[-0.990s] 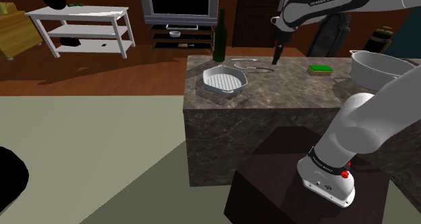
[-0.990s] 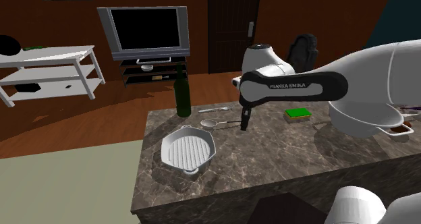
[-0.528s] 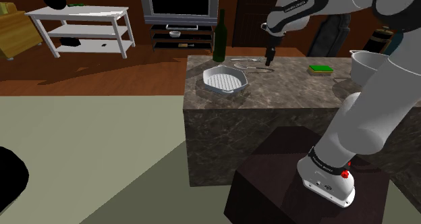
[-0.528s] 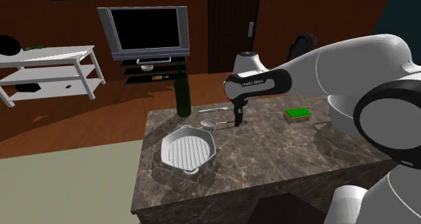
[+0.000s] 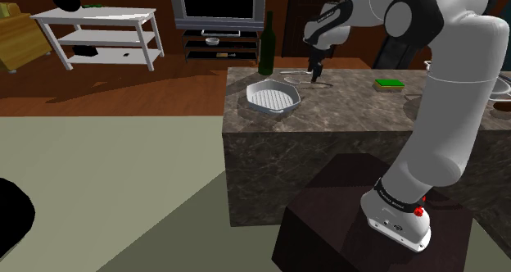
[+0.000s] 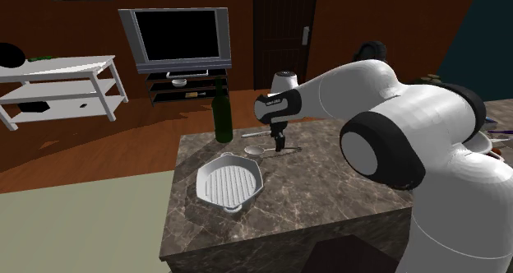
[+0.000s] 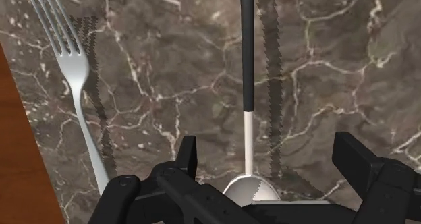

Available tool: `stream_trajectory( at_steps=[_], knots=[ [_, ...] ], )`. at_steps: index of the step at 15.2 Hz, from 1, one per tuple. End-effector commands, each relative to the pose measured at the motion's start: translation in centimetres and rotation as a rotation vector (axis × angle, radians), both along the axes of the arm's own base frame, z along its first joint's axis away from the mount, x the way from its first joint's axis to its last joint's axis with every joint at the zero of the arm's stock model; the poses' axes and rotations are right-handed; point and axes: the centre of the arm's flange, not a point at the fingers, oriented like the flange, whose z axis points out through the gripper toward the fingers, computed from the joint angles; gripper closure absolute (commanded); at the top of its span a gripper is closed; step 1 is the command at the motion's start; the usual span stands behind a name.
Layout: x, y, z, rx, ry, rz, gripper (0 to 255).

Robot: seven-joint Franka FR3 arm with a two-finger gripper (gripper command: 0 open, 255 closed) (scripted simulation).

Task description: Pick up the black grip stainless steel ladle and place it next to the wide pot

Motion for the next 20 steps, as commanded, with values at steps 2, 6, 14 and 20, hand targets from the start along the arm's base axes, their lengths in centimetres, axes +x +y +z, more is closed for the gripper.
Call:
stream_trajectory(
  at_steps=[2,6,14,20],
  knots=[
    [0.7,-0.3,-1.9,0.0,-0.001,0.017,0],
    [0.9,-0.4,-4.0,0.0,-0.001,0.017,0],
    [0.9,-0.5,-4.3,0.0,-0.001,0.017,0],
    [0.9,-0.5,-4.3,0.0,-0.001,0.017,255]
  ],
)
